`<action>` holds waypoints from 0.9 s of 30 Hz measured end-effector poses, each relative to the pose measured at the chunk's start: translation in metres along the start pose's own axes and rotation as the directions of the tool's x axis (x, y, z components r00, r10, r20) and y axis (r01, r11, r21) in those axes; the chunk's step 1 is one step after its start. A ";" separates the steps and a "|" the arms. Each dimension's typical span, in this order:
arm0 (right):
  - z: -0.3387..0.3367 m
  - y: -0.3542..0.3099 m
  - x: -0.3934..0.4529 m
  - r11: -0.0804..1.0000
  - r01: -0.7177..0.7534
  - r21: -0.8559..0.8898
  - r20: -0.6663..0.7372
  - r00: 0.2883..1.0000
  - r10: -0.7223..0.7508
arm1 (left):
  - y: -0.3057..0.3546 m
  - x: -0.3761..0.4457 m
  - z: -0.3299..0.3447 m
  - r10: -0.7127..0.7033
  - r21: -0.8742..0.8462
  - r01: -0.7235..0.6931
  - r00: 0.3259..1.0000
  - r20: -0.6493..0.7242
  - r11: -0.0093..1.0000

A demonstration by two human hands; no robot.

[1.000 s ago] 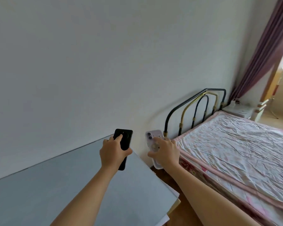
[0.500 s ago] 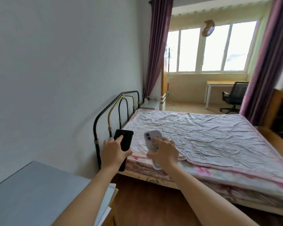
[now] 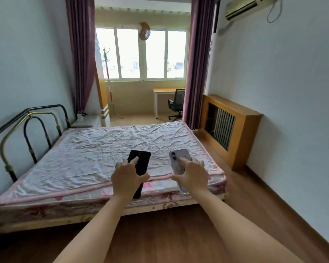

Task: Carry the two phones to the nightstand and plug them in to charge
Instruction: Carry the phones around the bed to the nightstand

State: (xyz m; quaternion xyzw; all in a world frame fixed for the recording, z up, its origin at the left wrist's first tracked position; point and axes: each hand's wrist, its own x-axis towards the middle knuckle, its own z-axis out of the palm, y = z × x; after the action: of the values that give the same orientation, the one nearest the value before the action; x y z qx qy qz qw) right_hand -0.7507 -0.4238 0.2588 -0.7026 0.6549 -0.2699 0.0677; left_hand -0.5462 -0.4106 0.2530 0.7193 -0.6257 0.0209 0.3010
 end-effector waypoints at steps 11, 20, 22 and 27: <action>-0.094 0.200 0.007 0.955 -0.270 -0.123 -0.186 0.951 0.245 | 0.205 0.017 0.121 0.247 -0.108 -0.232 0.954 0.166 0.967; -0.133 0.310 0.045 0.861 -0.481 -0.165 -0.281 0.860 0.426 | 0.331 0.059 0.213 0.395 -0.212 -0.356 0.898 0.193 0.910; -0.138 0.332 0.063 0.840 -0.516 -0.168 -0.293 0.840 0.457 | 0.356 0.076 0.236 0.424 -0.241 -0.376 0.883 0.200 0.895; -0.148 0.388 0.114 0.802 -0.579 -0.148 -0.310 0.797 0.518 | 0.416 0.123 0.290 0.461 -0.298 -0.392 0.861 0.215 0.870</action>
State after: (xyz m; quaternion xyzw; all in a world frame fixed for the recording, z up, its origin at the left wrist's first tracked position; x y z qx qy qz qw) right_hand -1.1633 -0.5461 0.2432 -0.4432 0.8614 -0.2468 -0.0247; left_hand -1.0003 -0.6678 0.2350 0.5147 -0.8039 -0.0912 0.2838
